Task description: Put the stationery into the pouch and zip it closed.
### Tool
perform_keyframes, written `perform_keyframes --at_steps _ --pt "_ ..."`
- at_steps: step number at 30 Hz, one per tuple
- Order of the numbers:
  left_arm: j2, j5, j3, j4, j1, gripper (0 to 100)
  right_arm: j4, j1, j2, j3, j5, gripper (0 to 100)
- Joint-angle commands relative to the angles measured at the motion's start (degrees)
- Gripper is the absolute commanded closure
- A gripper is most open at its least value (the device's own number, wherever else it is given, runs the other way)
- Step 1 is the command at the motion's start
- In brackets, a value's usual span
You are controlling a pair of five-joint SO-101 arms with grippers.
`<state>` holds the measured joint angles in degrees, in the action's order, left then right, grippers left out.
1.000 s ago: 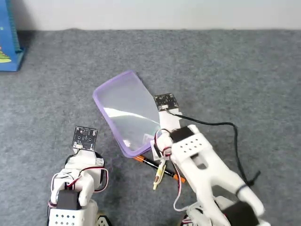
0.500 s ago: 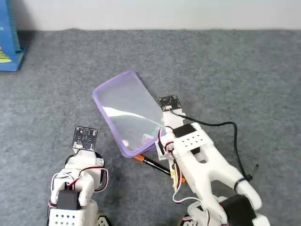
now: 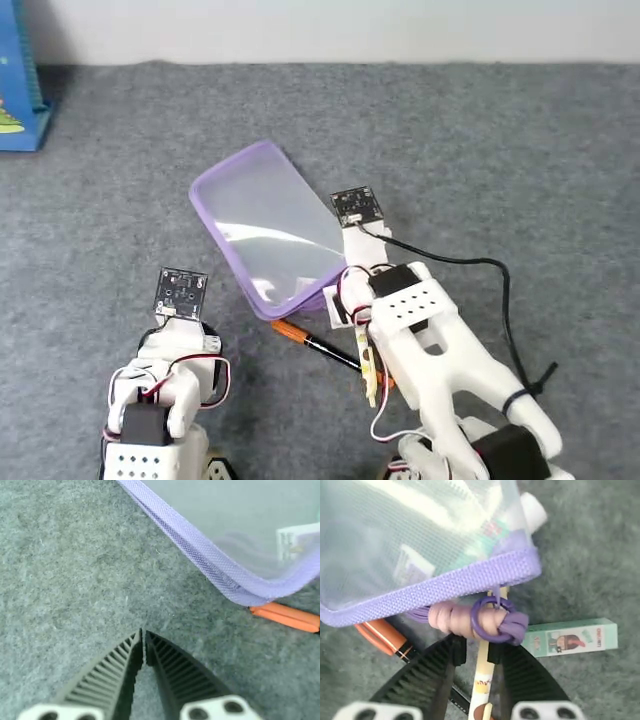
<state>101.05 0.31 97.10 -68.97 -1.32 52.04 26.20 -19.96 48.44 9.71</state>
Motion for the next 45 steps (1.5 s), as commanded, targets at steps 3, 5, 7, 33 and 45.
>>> perform_keyframes --at_steps 3,5,7,33,45 --pt "0.6 -0.5 -0.5 1.1 -0.2 99 -1.2 1.1 -2.2 -1.2 -0.1 90.4" --pt "0.6 -0.5 -0.5 1.1 -0.2 99 -1.2 0.8 -2.2 -1.2 0.1 90.3" --pt "0.6 -0.5 -0.5 1.1 -0.2 99 -1.1 0.7 -2.2 -1.2 2.1 90.2" --pt "0.6 -0.5 -0.5 1.1 -0.2 99 -2.3 8.7 -2.8 -1.4 8.4 76.3" --pt "0.6 -0.5 -0.5 1.1 -0.2 99 -4.5 8.0 -2.9 -1.4 5.4 78.9"
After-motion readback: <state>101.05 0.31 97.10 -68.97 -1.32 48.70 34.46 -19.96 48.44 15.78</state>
